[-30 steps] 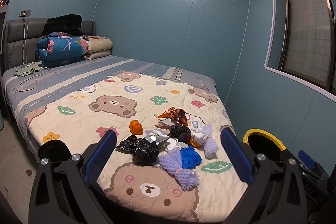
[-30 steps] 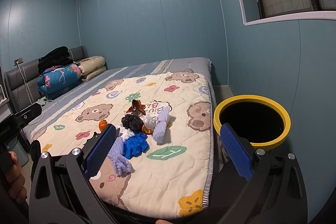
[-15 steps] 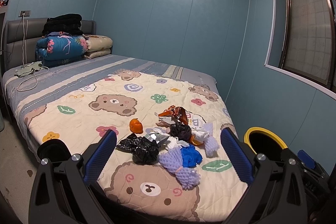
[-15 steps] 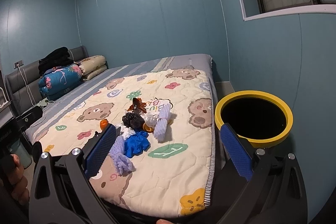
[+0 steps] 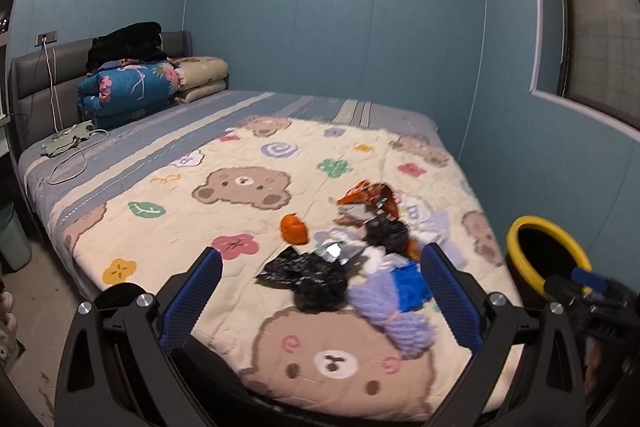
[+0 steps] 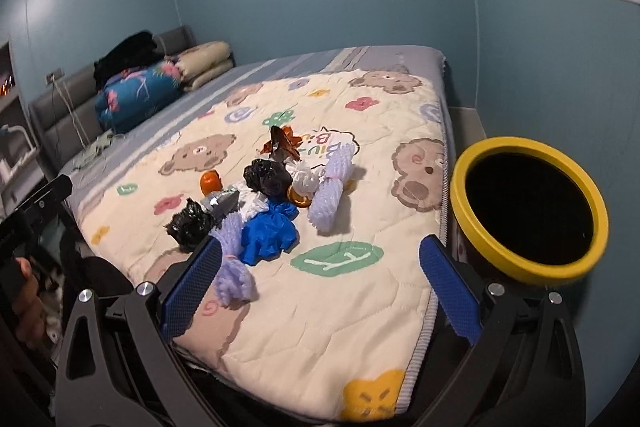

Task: Collect trash
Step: 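Grasp the black plastic bag with the left tool while the right tool grasps the lavender foam net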

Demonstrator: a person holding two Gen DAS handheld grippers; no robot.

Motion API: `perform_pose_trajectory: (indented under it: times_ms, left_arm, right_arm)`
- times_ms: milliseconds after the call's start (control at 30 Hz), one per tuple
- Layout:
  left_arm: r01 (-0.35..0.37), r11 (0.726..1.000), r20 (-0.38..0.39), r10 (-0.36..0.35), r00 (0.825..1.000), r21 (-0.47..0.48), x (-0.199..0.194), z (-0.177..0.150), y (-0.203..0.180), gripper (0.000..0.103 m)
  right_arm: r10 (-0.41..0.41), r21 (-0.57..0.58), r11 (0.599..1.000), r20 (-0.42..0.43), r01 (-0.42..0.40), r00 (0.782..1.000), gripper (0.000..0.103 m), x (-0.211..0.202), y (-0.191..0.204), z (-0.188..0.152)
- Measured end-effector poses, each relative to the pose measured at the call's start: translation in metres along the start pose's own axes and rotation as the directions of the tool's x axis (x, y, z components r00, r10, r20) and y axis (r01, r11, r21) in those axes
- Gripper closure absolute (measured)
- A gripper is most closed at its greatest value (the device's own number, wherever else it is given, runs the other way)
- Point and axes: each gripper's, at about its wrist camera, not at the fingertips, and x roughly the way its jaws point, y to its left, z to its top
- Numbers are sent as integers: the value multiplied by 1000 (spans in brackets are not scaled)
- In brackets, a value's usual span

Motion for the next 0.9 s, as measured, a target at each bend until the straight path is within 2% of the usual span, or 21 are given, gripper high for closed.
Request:
perform_pose_trajectory:
  times_ms: [133, 167, 267, 433, 767, 900]
  left_arm:
    - [-8, 1000, -85, 10, 996, 30, 26, 4, 10, 7]
    - [0, 1000, -130, 3, 992, 23, 36, 5, 14, 7]
    - [19, 1000, -210, -18, 978, 7, 61, 5, 21, 7]
    - [6, 999, -286, 7, 958, 46, 99, 3, 25, 7]
    - [35, 999, -429, -16, 903, 35, 172, 2, 31, 7]
    - [15, 996, -452, 29, 892, 93, 191, -2, 24, 7]
  right_arm:
    - [20, 11, 1000, -95, -19, 995, 8, 37, -11, 16]
    - [25, 15, 1000, -116, -23, 993, 8, 47, -15, 18]
    - [-28, -19, 1000, -173, 25, 985, 8, 78, -18, 26]
    - [33, -11, 999, -241, -36, 970, 8, 115, -23, 37]
    - [-34, -145, 989, -277, -6, 960, 8, 169, -8, 53]
    - [-55, -174, 985, -292, 4, 955, 8, 190, -6, 58]
